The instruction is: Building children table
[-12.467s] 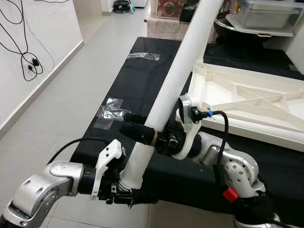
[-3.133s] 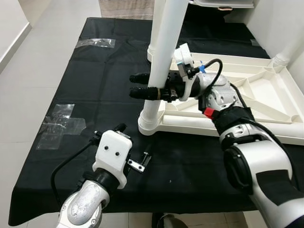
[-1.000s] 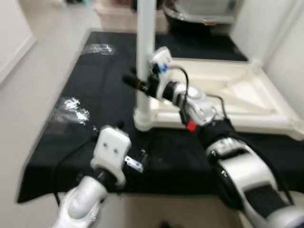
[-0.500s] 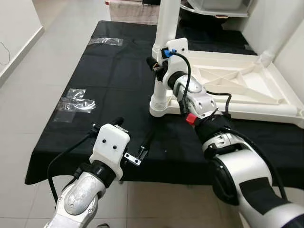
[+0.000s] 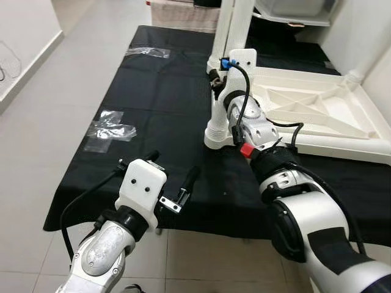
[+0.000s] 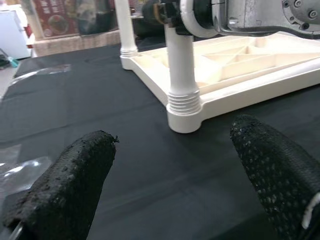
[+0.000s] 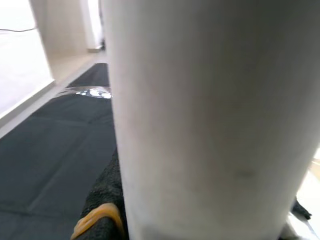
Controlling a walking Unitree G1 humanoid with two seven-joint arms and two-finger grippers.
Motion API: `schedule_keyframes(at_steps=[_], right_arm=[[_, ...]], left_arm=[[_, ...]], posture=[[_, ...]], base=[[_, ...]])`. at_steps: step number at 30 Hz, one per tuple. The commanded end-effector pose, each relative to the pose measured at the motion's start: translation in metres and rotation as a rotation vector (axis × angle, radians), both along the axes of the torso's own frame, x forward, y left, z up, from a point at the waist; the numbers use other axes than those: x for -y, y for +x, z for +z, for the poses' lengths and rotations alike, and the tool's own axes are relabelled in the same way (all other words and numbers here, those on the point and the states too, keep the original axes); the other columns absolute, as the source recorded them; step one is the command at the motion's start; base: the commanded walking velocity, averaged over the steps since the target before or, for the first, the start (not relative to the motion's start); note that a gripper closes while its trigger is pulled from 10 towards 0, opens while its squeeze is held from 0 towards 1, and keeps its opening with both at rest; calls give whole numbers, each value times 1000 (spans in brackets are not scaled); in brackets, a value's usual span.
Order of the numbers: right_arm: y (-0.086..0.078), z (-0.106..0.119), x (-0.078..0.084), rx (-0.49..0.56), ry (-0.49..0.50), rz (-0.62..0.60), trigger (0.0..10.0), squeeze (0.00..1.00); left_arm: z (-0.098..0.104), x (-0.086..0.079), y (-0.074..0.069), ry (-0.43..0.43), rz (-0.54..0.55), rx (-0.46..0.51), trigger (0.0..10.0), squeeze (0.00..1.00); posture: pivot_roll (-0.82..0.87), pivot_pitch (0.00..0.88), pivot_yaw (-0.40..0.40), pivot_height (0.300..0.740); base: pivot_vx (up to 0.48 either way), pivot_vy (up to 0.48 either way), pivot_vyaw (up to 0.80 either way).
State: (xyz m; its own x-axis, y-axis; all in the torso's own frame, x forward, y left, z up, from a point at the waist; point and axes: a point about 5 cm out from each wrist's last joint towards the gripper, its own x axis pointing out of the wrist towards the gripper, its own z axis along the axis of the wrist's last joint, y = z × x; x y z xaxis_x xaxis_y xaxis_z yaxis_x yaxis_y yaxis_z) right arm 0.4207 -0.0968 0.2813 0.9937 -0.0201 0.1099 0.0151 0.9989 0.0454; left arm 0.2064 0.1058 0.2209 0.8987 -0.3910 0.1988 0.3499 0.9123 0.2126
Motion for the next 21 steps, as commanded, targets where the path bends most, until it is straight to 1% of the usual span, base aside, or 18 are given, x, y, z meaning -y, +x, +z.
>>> schedule_keyframes(at_steps=[1, 2, 6, 7, 8, 10, 11, 12, 13, 15, 16, 18, 19, 21], right_arm=[[0, -52, 26, -219, 45, -134, 10000, 0], [0, -52, 26, -219, 45, -134, 10000, 0], [-3, -56, 35, -222, 116, -302, 10000, 0], [-4, -57, 36, -224, 127, -327, 10000, 0], [-4, -57, 36, -224, 127, -327, 10000, 0], [-5, -59, 37, -227, 160, -369, 10000, 0], [-5, -59, 37, -227, 160, -369, 10000, 0], [-6, -59, 38, -221, 155, -395, 10000, 0], [-8, -59, 40, -209, 154, -451, 10000, 0], [-8, -57, 38, -190, 167, -456, 10000, 0], [-8, -53, 35, -160, 151, -455, 10000, 0], [-8, -50, 33, -141, 141, -448, 10000, 0], [-8, -46, 24, -103, 132, -372, 10000, 0], [-8, -46, 24, -103, 132, -372, 10000, 0]], left_arm=[[-3, 0, 0, 12, -9, -12, 10000, 0], [-3, 0, 0, 12, -9, -12, 10000, 0], [-2, -1, 0, 15, -9, -13, 10000, 0], [-2, -1, 0, 15, -10, -13, 10000, 0], [-2, -1, 0, 15, -10, -13, 10000, 0], [-3, -1, 0, 17, -9, -13, 10000, 0], [-3, -1, 0, 17, -9, -13, 10000, 0], [-3, -1, 0, 16, -10, -13, 10000, 0], [-2, -1, 0, 17, -11, -12, 10000, 0], [-2, -1, 0, 19, -10, -11, 10000, 0], [-2, -2, 0, 21, -9, -11, 10000, 0], [-2, -2, 0, 22, -9, -10, 10000, 0], [-2, -2, 0, 23, -8, -10, 10000, 0], [-2, -2, 0, 23, -8, -10, 10000, 0]], posture=[[118, 260, -110, 740], [118, 260, -110, 740], [122, 262, -108, 740], [122, 262, -108, 740], [122, 262, -108, 740], [122, 261, -108, 740], [122, 261, -108, 740], [122, 261, -108, 740], [125, 260, -105, 740], [125, 260, -105, 740], [125, 261, -106, 740], [125, 261, -106, 740], [124, 261, -107, 740], [124, 261, -107, 740]], base=[[0, 0, 0], [0, 0, 0], [0, 0, 0], [0, 0, 0], [0, 0, 0], [0, 0, 0], [0, 0, 0], [0, 0, 0], [0, 0, 0], [0, 0, 0], [0, 0, 0], [0, 0, 0], [0, 0, 0], [0, 0, 0]])
